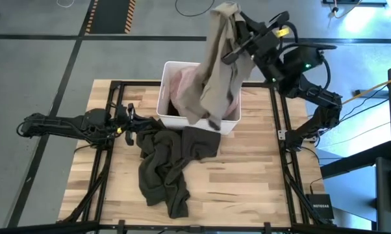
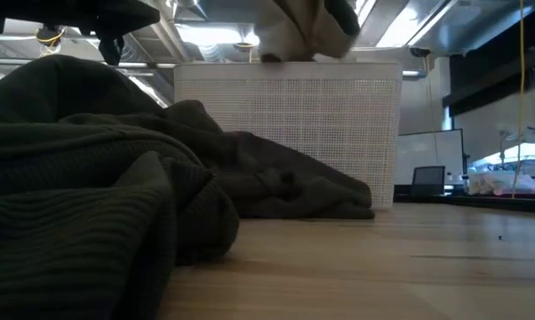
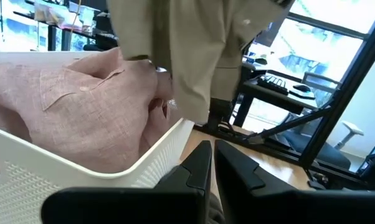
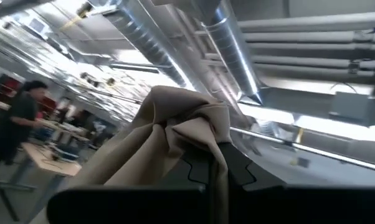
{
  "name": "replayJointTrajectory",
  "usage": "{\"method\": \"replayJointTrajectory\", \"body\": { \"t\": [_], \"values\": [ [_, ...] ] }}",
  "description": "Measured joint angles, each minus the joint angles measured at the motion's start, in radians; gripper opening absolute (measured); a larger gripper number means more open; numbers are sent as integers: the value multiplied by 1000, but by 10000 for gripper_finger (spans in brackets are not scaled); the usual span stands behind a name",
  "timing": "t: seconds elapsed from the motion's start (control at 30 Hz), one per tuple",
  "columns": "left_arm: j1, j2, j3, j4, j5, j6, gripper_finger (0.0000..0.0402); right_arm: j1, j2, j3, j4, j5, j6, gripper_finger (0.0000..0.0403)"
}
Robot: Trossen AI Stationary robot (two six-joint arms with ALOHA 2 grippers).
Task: Sort clothes
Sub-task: Put the brown short into the white laundry bin
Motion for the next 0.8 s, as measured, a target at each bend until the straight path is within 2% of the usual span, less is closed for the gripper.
{"method": "replayJointTrajectory", "body": {
  "t": [0.13,0.37,0.53,0.67,0.8],
  "values": [
    [0,0,0,1,-6,2,15,-31,0,-2,-78,48,-2,10],
    [0,1,0,1,-6,6,15,-91,30,-27,-474,66,139,10],
    [0,1,0,1,-7,3,15,-125,67,-46,-684,67,242,10],
    [0,1,0,1,-7,2,15,-145,82,-101,-783,56,335,10],
    [0,1,0,-3,-7,0,15,-155,82,-195,-796,-2,428,10]
  ]
}}
